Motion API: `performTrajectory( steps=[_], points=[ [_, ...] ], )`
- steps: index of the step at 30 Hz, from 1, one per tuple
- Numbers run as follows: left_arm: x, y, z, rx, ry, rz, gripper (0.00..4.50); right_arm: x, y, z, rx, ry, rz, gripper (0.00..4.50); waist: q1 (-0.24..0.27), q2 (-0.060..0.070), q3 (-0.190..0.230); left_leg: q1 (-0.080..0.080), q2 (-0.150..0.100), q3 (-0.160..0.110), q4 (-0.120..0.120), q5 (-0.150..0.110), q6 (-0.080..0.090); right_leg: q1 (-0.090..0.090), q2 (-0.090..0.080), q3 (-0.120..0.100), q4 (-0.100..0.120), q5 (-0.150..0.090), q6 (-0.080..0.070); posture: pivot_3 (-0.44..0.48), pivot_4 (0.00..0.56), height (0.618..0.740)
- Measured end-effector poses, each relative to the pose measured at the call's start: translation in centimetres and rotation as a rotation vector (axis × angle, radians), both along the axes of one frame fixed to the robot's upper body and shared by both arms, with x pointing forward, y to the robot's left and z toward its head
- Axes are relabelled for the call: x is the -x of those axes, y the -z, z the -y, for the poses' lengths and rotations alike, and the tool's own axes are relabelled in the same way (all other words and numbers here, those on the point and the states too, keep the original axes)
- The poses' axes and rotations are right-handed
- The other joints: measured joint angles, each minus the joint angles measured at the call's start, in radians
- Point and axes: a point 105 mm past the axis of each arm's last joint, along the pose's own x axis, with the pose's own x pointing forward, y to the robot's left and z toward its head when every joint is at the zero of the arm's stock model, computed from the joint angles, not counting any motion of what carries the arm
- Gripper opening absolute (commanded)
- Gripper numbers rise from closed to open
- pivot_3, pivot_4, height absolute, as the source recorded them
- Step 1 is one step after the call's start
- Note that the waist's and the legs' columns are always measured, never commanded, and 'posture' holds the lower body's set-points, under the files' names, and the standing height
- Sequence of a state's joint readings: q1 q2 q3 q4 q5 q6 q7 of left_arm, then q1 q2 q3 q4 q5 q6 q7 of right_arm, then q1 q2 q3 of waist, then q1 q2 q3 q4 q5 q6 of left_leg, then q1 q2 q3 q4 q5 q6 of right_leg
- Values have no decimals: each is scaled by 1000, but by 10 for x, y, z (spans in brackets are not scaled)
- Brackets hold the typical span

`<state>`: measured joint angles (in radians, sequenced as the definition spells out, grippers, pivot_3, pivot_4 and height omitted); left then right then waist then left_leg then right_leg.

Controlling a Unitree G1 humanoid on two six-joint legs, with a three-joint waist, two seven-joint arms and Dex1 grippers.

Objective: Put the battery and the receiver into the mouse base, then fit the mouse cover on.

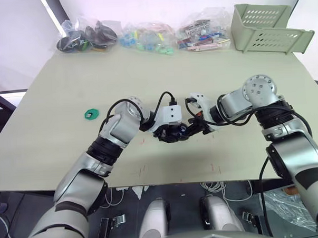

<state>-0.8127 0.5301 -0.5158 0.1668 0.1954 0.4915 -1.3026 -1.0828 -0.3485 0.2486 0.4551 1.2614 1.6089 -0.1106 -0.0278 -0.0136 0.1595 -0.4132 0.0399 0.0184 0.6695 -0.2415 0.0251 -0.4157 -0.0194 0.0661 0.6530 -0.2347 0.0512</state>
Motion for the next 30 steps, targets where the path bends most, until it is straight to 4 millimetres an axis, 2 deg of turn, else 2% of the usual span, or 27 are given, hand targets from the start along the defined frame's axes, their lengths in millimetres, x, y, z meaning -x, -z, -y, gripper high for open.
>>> performTrajectory(
  steps=[3,4,6,9,13,14,20,22,24,26,30],
  points=[
    [1,0,1,3,3,0,2905,-1,0,-1,3,-2,3,117,1,0,0,-1,0,0,0,0,0,0,0,0,-1,0,0,0,150,740],
    [1,0,1,3,3,0,2905,-1,1,-1,2,-2,1,617,1,0,0,-1,0,0,0,0,0,0,-1,0,-1,0,0,0,150,740],
    [1,0,1,3,3,1,2905,-1,1,0,0,-3,0,1213,0,0,0,-1,-1,0,0,0,0,0,-1,0,-1,0,0,0,150,740],
    [1,0,2,4,4,6,2905,2,-1,-6,-24,-29,-2,2374,1,1,-1,-1,-1,0,0,0,0,0,-1,0,-1,0,0,0,150,740],
    [1,1,3,9,-4,10,2905,6,-6,-12,-57,-62,-3,4192,11,1,-1,-1,-1,-1,0,0,0,1,-1,0,-2,0,0,0,150,740],
    [0,1,3,9,-5,13,2905,7,-7,-13,-66,-70,-3,4356,12,1,-1,-1,-1,-1,0,0,0,1,-1,0,-3,0,0,0,150,740],
    [0,1,6,15,-4,14,2905,7,-11,-7,-58,-75,21,4356,15,1,-1,-2,-1,-2,0,0,0,2,-2,0,-4,0,0,0,150,740],
    [0,0,7,18,1,13,2905,3,-14,7,-20,-54,65,4356,17,1,-1,-3,-1,-2,0,0,0,2,-4,-1,-5,0,0,0,150,740],
    [1,1,7,18,4,10,2905,-3,-11,33,37,16,85,4356,17,1,-1,-4,-2,-2,-1,-1,1,2,-6,-1,-8,2,-3,0,150,740],
    [2,1,7,19,9,5,2905,0,-3,55,63,52,78,4356,15,1,-1,-4,-3,0,-2,-3,4,2,-7,0,-10,2,-3,0,150,740],
    [3,1,7,19,12,4,2905,10,0,65,75,39,94,4356,15,2,0,-5,-3,0,-2,-3,5,2,-6,0,-10,3,2,0,150,740]
  ],
)
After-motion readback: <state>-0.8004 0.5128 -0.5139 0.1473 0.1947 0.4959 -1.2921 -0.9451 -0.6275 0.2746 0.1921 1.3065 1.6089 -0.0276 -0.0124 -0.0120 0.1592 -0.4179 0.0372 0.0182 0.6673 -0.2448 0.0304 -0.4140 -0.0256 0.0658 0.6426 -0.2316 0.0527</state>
